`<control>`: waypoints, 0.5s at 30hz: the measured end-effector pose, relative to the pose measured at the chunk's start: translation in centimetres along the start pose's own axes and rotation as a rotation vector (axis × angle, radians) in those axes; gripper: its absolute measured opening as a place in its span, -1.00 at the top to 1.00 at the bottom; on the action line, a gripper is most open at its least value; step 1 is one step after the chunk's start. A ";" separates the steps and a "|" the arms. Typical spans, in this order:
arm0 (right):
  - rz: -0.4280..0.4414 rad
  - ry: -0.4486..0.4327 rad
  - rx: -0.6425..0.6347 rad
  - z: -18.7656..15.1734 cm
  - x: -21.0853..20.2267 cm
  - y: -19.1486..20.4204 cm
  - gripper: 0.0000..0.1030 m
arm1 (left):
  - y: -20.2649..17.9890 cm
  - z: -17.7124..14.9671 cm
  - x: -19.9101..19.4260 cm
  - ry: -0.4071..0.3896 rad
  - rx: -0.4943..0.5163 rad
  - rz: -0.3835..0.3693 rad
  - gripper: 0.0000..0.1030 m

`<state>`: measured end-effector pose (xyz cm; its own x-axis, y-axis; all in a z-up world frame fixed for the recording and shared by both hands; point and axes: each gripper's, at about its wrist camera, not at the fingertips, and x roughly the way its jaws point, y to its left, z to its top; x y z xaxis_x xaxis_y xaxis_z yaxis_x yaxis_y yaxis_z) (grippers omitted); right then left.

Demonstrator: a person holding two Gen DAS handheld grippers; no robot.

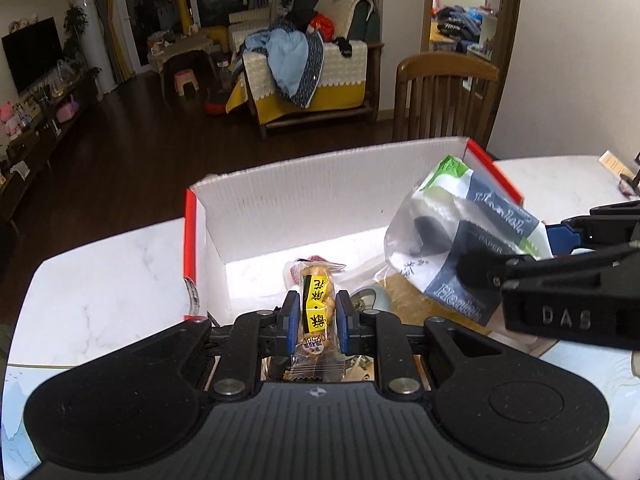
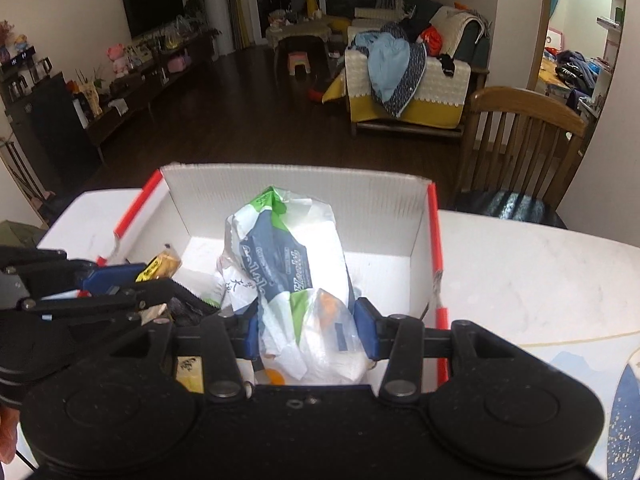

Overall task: Organize objects
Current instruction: 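Lift and carry the candy packet and plastic bag with both tools into the red box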

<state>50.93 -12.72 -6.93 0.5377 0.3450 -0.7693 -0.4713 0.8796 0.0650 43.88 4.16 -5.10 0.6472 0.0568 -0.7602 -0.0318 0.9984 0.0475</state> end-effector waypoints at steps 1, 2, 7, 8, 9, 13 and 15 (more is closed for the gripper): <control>0.002 0.004 0.000 0.0 0.3 -0.1 0.10 | 0.0 -0.1 0.4 0.008 0.003 0.004 0.65; 0.005 0.009 0.003 -0.1 0.5 -0.1 0.09 | 0.0 -0.2 0.7 0.018 0.005 0.006 0.65; 0.002 0.028 0.006 -0.9 0.9 0.1 0.05 | 0.3 -0.9 2.3 0.064 0.001 0.007 0.65; 0.001 0.030 0.001 -1.1 0.9 0.2 0.02 | 0.3 -1.0 2.5 0.072 0.003 0.009 0.65; -0.003 0.033 -0.003 -1.3 1.0 0.3 0.01 | 0.3 -1.2 2.8 0.080 0.009 0.012 0.65; -0.002 0.042 -0.007 -1.5 1.7 0.0 -0.05 | 0.2 -1.3 3.5 0.092 0.021 0.023 0.65; 0.002 0.043 -0.009 -1.7 1.7 -0.1 -0.16 | 0.2 -1.3 3.6 0.096 0.023 0.026 0.65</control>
<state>50.65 -12.79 -9.33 0.5065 0.3319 -0.7958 -0.4789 0.8758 0.0605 45.25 4.55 -8.64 0.5707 0.0839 -0.8168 -0.0296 0.9962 0.0816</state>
